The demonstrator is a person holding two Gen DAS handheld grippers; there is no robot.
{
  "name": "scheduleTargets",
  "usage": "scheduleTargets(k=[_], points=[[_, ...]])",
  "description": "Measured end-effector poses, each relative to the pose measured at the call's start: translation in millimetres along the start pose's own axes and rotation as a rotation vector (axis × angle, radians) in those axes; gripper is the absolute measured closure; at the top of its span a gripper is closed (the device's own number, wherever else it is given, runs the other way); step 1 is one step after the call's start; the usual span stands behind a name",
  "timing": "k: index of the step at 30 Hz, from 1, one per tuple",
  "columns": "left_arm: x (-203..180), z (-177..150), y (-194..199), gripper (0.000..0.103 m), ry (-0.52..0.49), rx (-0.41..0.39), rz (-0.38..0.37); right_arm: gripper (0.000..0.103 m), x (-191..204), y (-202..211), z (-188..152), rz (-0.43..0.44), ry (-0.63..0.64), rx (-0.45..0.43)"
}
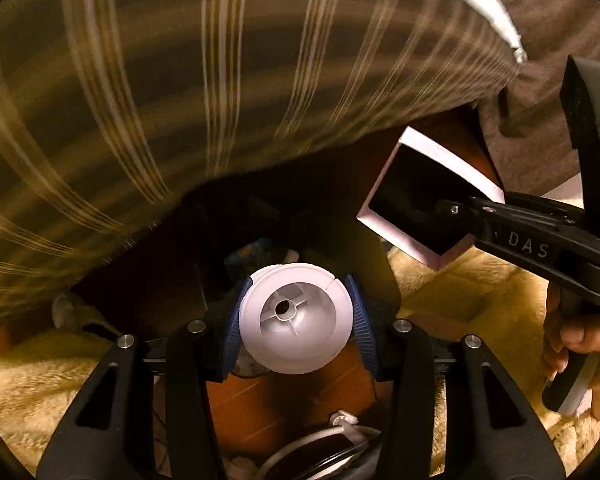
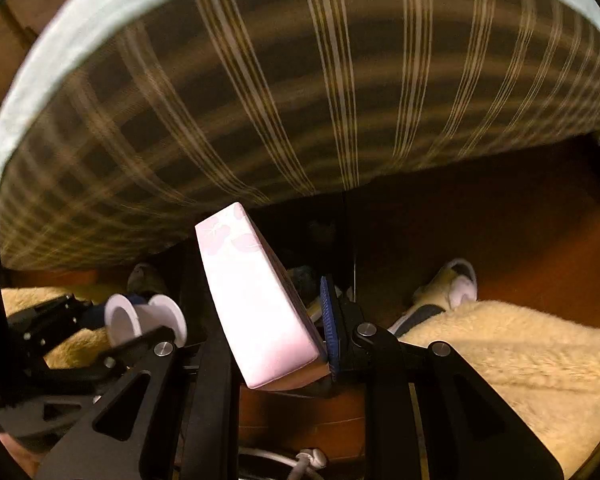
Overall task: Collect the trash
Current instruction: 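Lower both tools below the bed edge and release cup and pink box into the bin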
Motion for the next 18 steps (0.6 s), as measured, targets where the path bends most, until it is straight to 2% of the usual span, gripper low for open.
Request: scheduleTargets(k=[4,10,12,14,18], points=[[13.5,-11.5,-28.8,0.058,0.029,0.077,0.003,0.082,-4.5,-20.7,-2.0,-0.03,-0.006,0.029],[21.9,-18.0,-40.3,0.057,0.045,0.114,0.007,0.081,-4.0,-33.8,-0.8,-0.031,-0.01,0.066],[23.5,-18.6,-39.4,0.052,0.051,0.116,0.011,0.074,-3.9,-33.8,1.3,-0.027,-0.012,0.065],[21.9,-16.0,-42.6,0.043,0.055,0.11,0.017,0.052,-3.8,-32.8,3.4,-0.016,-0.014,0.065],[19.5,-16.5,-36.6,0.038,0.059,0.107,0.033,0.047,-5.2,-27.9,7.8,-0.004,-0.024,0.054]])
Point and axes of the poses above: each gripper's, at about its wrist camera, not at the fingertips, and y roughly against the way its jaws point, x to its left, z to its top, the point moved 8 cm from there along -y, roughly the way its jaws point, and after that the axes turned 11 degrees about -y, right-handed, at the moved point
